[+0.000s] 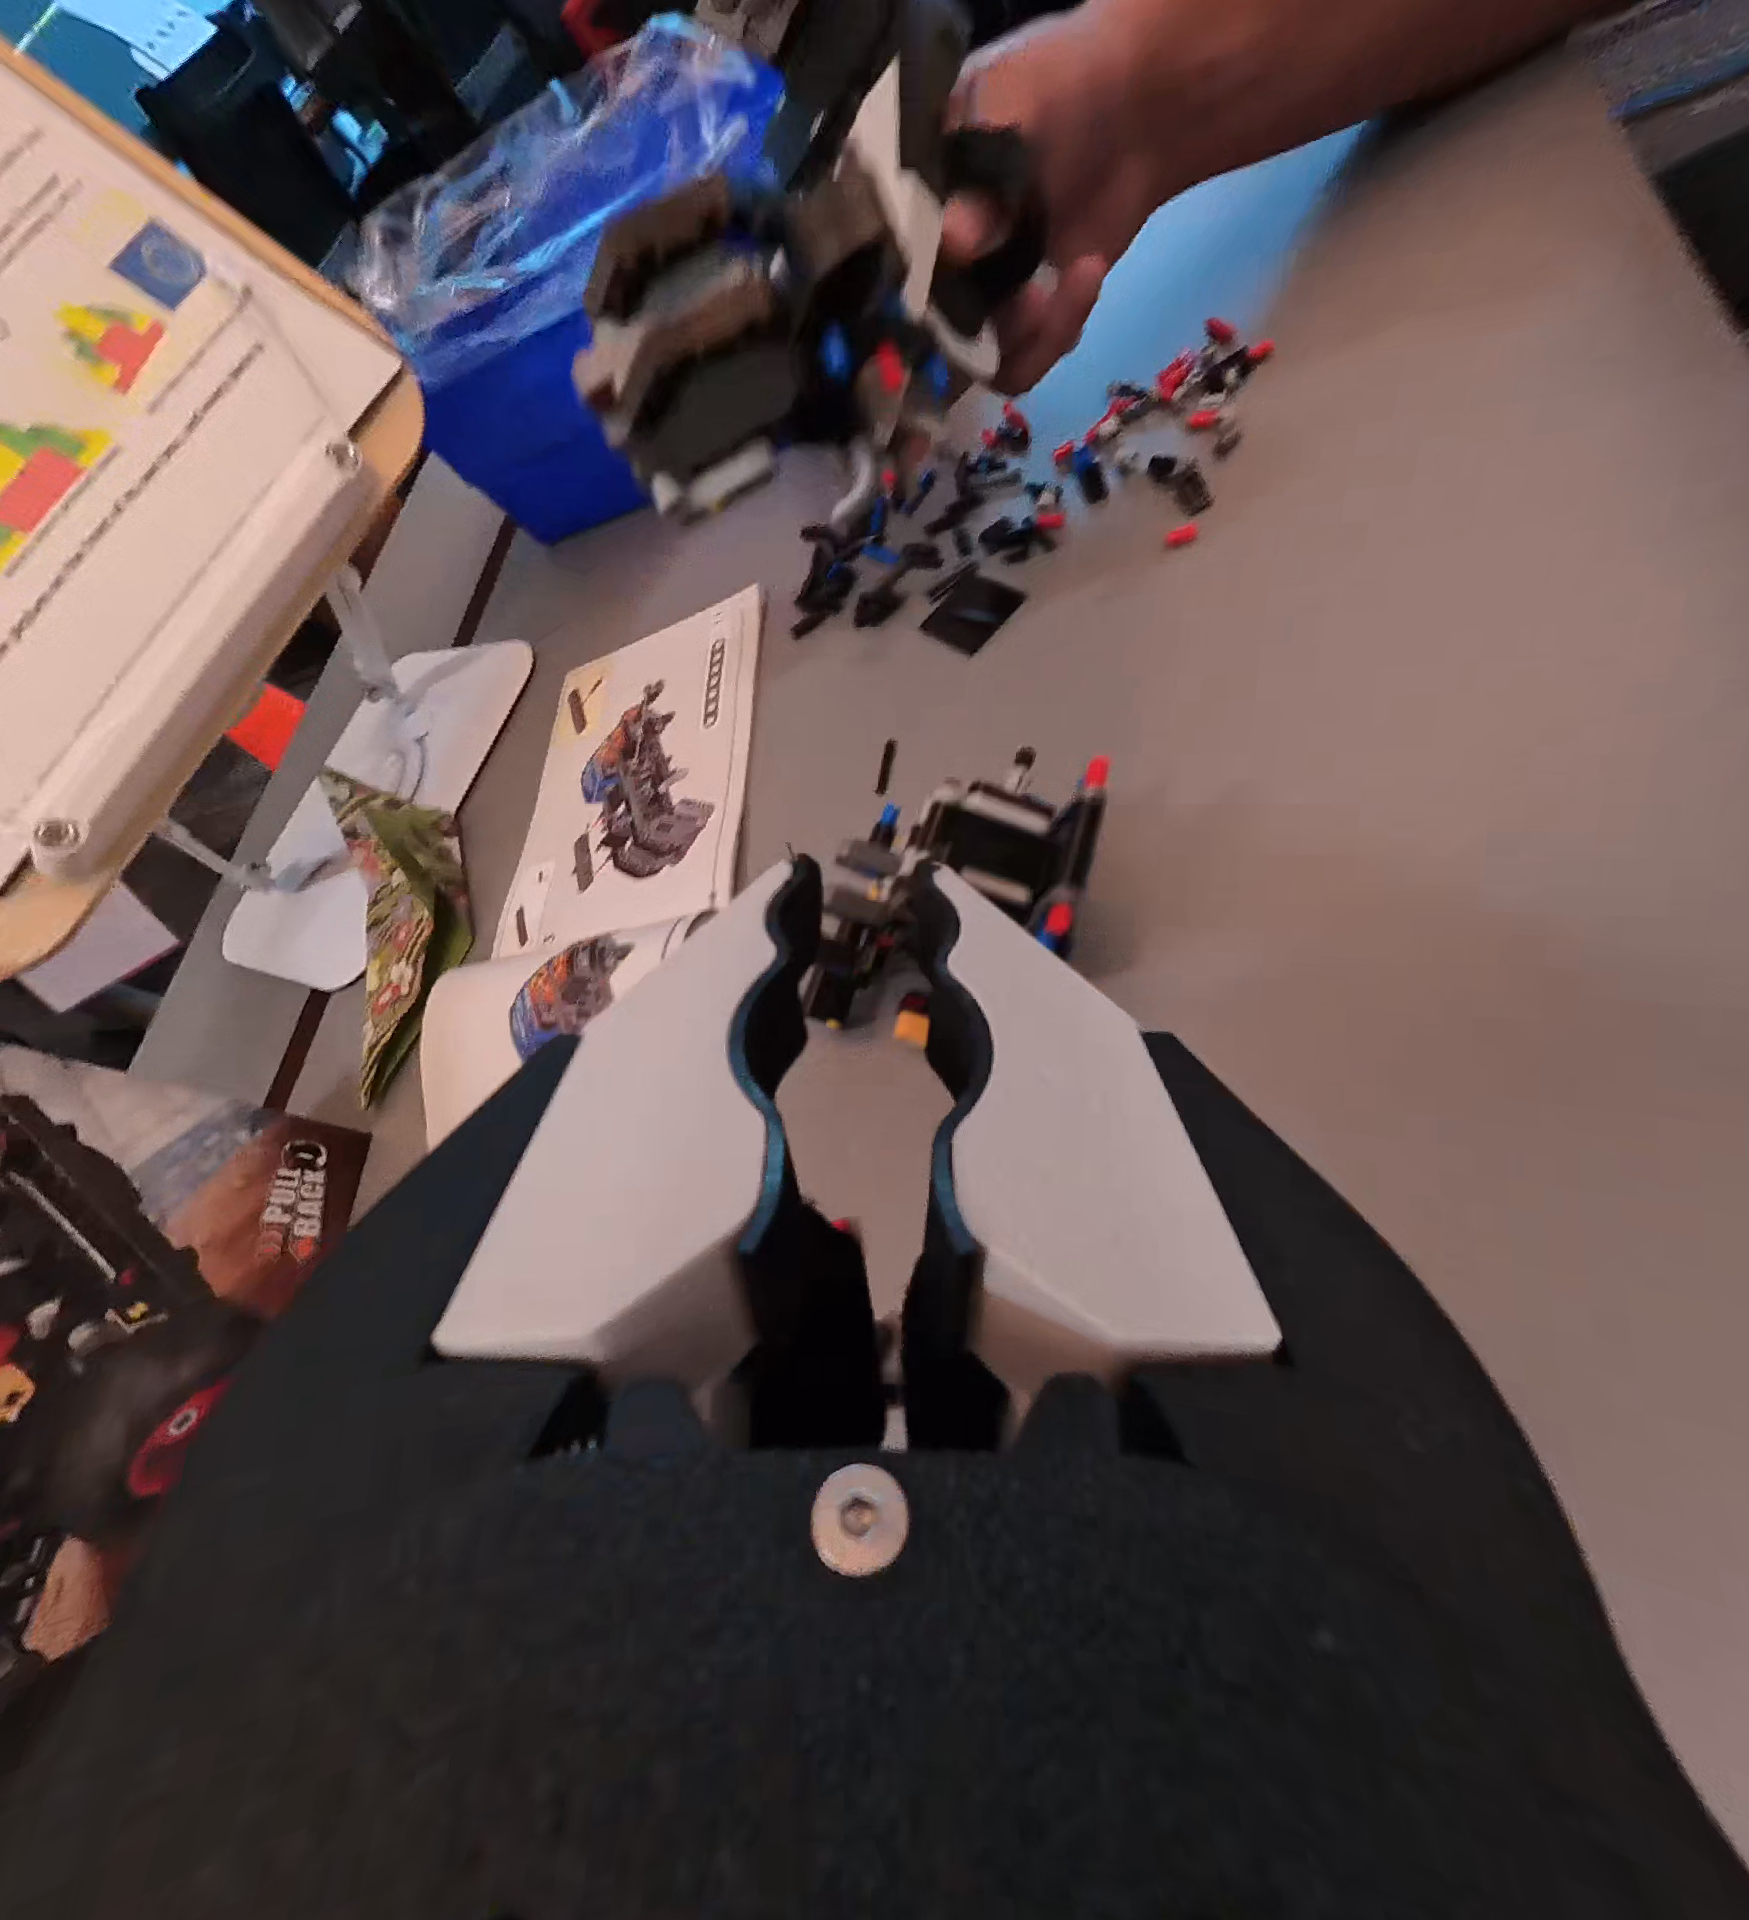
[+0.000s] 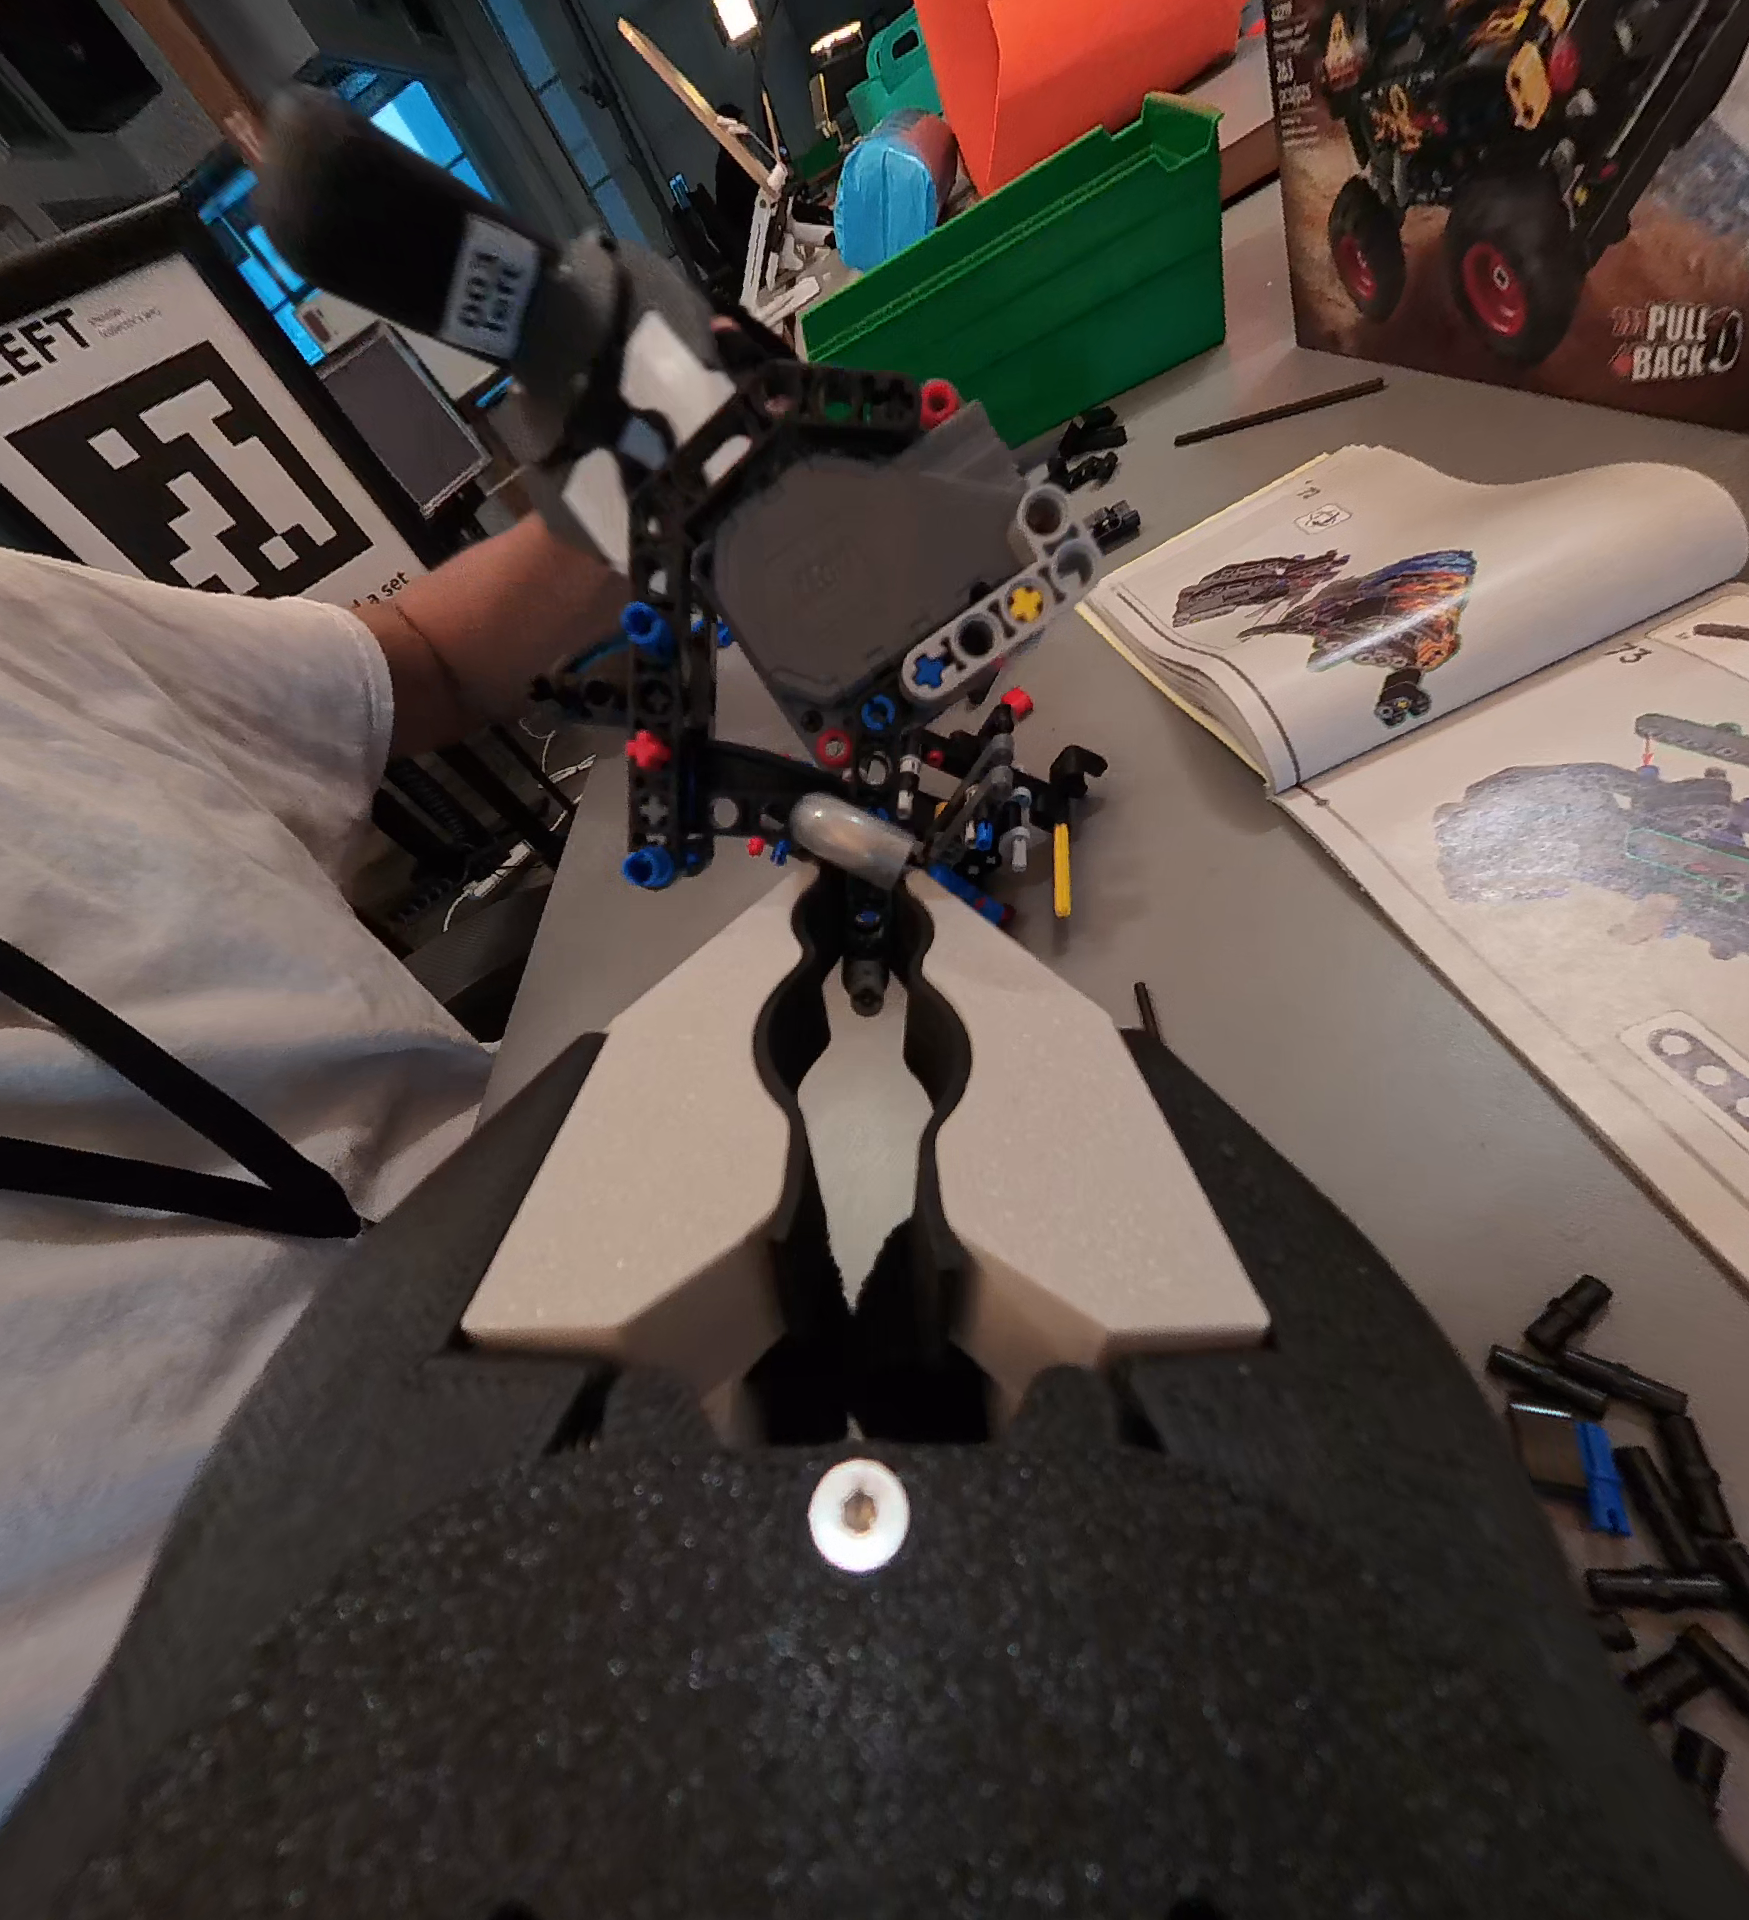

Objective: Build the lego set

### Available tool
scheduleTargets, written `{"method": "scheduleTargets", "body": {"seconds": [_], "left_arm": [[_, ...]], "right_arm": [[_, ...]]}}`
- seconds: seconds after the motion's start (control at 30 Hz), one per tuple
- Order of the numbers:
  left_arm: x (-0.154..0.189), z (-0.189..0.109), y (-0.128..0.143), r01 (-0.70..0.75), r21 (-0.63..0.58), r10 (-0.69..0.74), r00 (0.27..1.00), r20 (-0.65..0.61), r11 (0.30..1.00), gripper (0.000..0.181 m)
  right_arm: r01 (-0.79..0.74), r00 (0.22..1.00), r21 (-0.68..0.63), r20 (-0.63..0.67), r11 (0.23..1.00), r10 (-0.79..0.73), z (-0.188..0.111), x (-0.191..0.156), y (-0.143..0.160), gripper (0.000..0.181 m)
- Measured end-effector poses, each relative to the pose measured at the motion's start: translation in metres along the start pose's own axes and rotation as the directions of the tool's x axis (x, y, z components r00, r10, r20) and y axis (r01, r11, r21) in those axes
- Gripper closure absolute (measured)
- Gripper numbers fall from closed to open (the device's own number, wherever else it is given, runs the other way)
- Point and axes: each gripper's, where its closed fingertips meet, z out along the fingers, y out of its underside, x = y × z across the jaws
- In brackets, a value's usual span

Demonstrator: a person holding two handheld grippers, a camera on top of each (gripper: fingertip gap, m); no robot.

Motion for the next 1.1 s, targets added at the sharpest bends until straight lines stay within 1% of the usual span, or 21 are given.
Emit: {"method": "scheduleTargets", "body": {"seconds": [0.1, 0.2, 0.3, 0.37, 0.47, 0.53, 0.57, 0.63, 0.7, 0.77, 0.83, 0.9, 0.93, 1.0, 1.03, 1.1], "left_arm": [[0.001, 0.014, 0.022, -0.001, 0.001, 0.002, 0.998, -0.056, 1.000, 0.160], [0.008, 0.027, 0.030, -0.024, 0.022, 0.027, 0.993, -0.112, 0.999, 0.159], [0.008, 0.030, 0.019, -0.025, 0.096, 0.036, 0.992, -0.118, 0.995, 0.163], [0.008, 0.033, 0.020, -0.036, 0.098, 0.048, 0.991, -0.123, 0.995, 0.168], [0.009, 0.040, 0.026, -0.073, 0.092, 0.083, 0.991, -0.104, 0.993, 0.170], [0.009, 0.043, 0.022, -0.067, 0.117, 0.079, 0.992, -0.097, 0.991, 0.169], [0.009, 0.044, 0.020, -0.070, 0.126, 0.083, 0.992, -0.095, 0.990, 0.173], [0.008, 0.046, 0.018, -0.076, 0.140, 0.089, 0.993, -0.082, 0.987, 0.174], [0.004, 0.046, 0.012, -0.021, 0.154, 0.034, 0.996, -0.079, 0.988, 0.176], [0.001, 0.046, 0.001, 0.126, 0.161, -0.108, 0.988, -0.114, 0.979, 0.176], [0.002, 0.046, -0.018, 0.309, 0.193, -0.278, 0.945, -0.172, 0.931, 0.176], [0.010, 0.048, -0.033, 0.441, 0.205, -0.391, 0.887, -0.245, 0.874, 0.176], [0.014, 0.050, -0.038, 0.500, 0.199, -0.440, 0.853, -0.279, 0.843, 0.176], [0.019, 0.052, -0.047, 0.624, 0.206, -0.538, 0.766, -0.351, 0.754, 0.176], [0.019, 0.050, -0.051, 0.673, 0.226, -0.566, 0.725, -0.393, 0.705, 0.176], [0.017, 0.045, -0.058, 0.744, 0.269, -0.589, 0.655, -0.473, 0.612, 0.176]], "right_arm": [[0.010, 1.000, 0.015, 0.012, 1.000, -0.010, -0.001, -0.003, -0.003, 0.175], [0.015, 1.000, 0.014, 0.018, 1.000, -0.015, 0.000, -0.003, -0.002, 0.174], [0.015, 1.000, 0.006, 0.017, 1.000, -0.015, 0.000, -0.002, 0.000, 0.174], [0.012, 1.000, 0.002, 0.023, 1.000, -0.012, 0.001, -0.002, 0.001, 0.175], [0.008, 1.000, -0.005, 0.028, 1.000, -0.007, 0.002, -0.001, 0.003, 0.175], [0.006, 1.000, -0.008, 0.031, 1.000, -0.006, 0.002, -0.001, 0.004, 0.175], [0.005, 0.999, -0.009, 0.033, 1.000, -0.004, 0.003, -0.001, 0.004, 0.175], [0.003, 0.999, -0.012, 0.034, 1.000, -0.003, 0.003, 0.000, 0.005, 0.175], [0.014, 0.999, -0.004, 0.034, 1.000, -0.014, 0.004, -0.001, 0.005, 0.175], [0.049, 0.998, 0.041, 0.048, 0.998, -0.051, 0.004, -0.007, -0.003, 0.175], [0.088, 0.994, 0.113, 0.059, 0.990, -0.096, 0.004, -0.015, -0.016, 0.175], [0.117, 0.990, 0.181, 0.054, 0.977, -0.128, 0.005, -0.021, -0.029, 0.175], [0.117, 0.989, 0.214, 0.064, 0.970, -0.133, 0.005, -0.025, -0.034, 0.176], [0.079, 0.987, 0.274, 0.115, 0.958, -0.114, 0.010, -0.031, -0.038, 0.175], [0.048, 0.986, 0.266, 0.143, 0.963, -0.088, 0.015, -0.033, -0.035, 0.175], [0.034, 0.990, 0.202, 0.130, 0.979, -0.061, 0.029, -0.028, -0.024, 0.175]]}}
